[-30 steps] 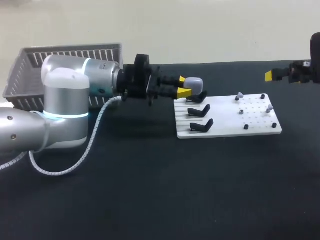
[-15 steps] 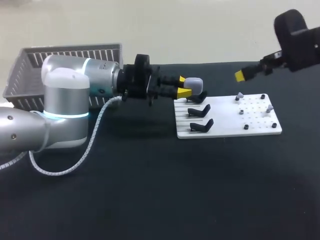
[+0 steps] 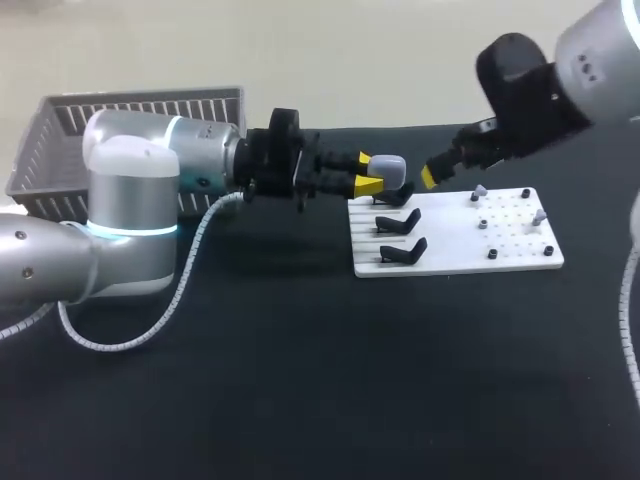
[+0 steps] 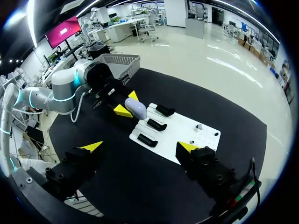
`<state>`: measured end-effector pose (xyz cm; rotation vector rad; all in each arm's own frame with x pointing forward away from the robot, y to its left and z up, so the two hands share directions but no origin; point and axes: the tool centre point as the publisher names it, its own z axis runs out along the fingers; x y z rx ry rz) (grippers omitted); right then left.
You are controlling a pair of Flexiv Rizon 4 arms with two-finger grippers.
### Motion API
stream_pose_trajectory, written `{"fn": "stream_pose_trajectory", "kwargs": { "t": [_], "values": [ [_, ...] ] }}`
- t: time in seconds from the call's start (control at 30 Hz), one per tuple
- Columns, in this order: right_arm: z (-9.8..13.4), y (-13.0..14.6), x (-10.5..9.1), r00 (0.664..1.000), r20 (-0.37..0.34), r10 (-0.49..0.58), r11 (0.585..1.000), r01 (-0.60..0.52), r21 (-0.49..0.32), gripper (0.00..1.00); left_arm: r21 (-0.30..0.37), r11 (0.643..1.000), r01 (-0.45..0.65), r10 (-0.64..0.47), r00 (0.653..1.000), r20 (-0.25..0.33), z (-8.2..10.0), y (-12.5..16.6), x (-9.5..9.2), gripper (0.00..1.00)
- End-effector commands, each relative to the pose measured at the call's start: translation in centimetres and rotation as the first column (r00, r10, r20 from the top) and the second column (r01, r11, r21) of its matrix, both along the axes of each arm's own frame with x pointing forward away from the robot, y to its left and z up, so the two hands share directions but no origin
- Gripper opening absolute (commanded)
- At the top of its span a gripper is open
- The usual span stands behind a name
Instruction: Pick up each earbud case from the left stands, insert the matching earbuds, close the lid, and place the case in the box.
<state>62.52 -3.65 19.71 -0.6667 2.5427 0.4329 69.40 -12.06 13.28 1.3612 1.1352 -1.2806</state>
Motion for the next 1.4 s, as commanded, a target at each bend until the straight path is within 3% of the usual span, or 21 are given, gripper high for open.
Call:
{"fn": "stream_pose_trajectory", "kwargs": {
  "t": [0.03, 0.13, 0.27, 1.4],
  "values": [
    [-0.8, 1.5, 1.4, 0.997, 0.033, -0.069, 0.991, 0.073, -0.11, 1.0, -0.001, 1.0, 0.001, -0.001, 1.0, 0.0, -0.1, 0.0, 0.1, 0.0],
    [-1.4, 1.8, 2.1, 0.995, 0.038, -0.097, 0.98, 0.102, -0.171, 1.0, -0.001, 1.0, 0.001, -0.001, 1.0, 0.0, -0.1, 0.0, 0.1, 0.0],
    [-2.1, 2.1, 2.7, 0.993, 0.038, -0.11, 0.976, 0.116, -0.186, 1.0, -0.001, 1.0, 0.001, -0.001, 1.0, 0.0, -0.1, 0.0, 0.1, 0.0],
    [-4.3, 2.7, 5.8, 0.992, -0.017, -0.123, 0.977, 0.118, -0.18, 1.0, -0.001, 1.0, 0.001, -0.001, 1.0, 0.0, -0.1, 0.0, 0.1, 0.0]
  ]
}}
